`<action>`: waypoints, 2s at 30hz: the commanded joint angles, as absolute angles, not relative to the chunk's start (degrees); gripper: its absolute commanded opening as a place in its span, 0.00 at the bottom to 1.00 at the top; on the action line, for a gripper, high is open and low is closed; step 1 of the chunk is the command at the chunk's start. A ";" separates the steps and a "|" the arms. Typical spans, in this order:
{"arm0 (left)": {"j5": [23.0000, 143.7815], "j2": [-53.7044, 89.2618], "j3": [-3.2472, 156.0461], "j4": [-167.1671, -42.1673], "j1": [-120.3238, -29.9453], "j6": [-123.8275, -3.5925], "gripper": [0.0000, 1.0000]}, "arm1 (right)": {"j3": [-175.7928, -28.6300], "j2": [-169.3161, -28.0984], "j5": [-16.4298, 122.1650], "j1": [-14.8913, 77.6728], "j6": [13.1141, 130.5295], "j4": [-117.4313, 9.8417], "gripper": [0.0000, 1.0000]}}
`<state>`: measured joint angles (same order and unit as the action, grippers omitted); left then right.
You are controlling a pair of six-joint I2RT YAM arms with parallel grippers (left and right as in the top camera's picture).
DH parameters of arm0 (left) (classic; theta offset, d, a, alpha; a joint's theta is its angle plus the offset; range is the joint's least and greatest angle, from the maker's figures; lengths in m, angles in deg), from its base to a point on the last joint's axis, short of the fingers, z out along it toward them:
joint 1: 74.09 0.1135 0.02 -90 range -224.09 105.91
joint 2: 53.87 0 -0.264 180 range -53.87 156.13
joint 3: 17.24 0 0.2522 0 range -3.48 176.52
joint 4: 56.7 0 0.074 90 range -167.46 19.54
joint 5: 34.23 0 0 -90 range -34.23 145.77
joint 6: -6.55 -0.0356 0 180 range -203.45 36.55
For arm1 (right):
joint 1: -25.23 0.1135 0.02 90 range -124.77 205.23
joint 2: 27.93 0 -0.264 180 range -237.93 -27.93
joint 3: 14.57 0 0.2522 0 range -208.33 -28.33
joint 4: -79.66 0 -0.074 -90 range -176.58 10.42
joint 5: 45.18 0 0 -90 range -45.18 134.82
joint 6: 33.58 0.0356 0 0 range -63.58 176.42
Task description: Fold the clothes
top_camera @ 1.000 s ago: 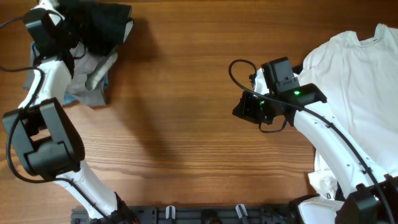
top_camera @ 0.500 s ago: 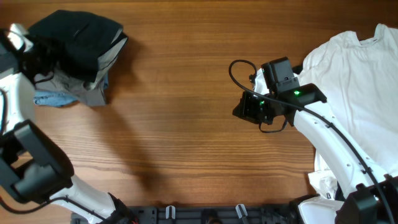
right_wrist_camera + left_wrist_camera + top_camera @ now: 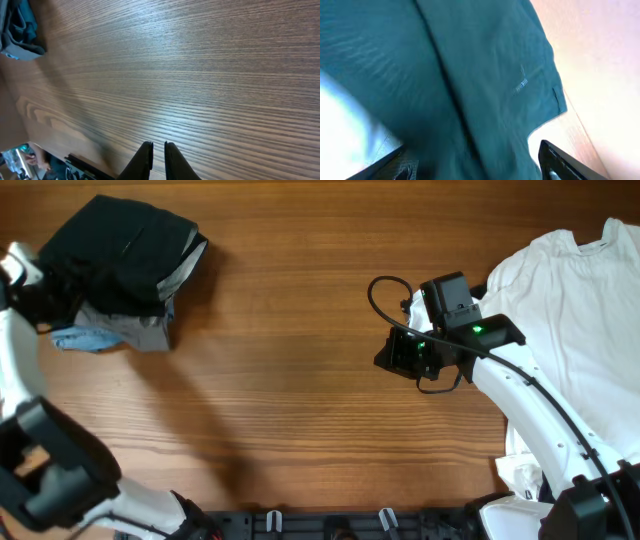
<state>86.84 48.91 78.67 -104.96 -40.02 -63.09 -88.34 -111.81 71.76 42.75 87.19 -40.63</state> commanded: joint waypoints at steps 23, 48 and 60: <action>75.13 62.20 78.50 -105.46 -51.89 -80.05 0.13 | -88.34 -111.18 69.12 42.72 83.41 -40.43 0.13; 74.69 7.50 92.22 -143.71 -61.48 -87.72 1.00 | -97.13 -75.31 56.44 42.72 69.48 -38.48 1.00; 71.72 -4.22 92.22 -147.50 -61.48 -87.72 1.00 | -97.06 -71.29 56.73 42.72 70.16 -37.98 1.00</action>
<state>72.53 -1.73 92.46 -147.45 -61.24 -86.69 -96.41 -71.03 57.40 42.75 70.84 -38.51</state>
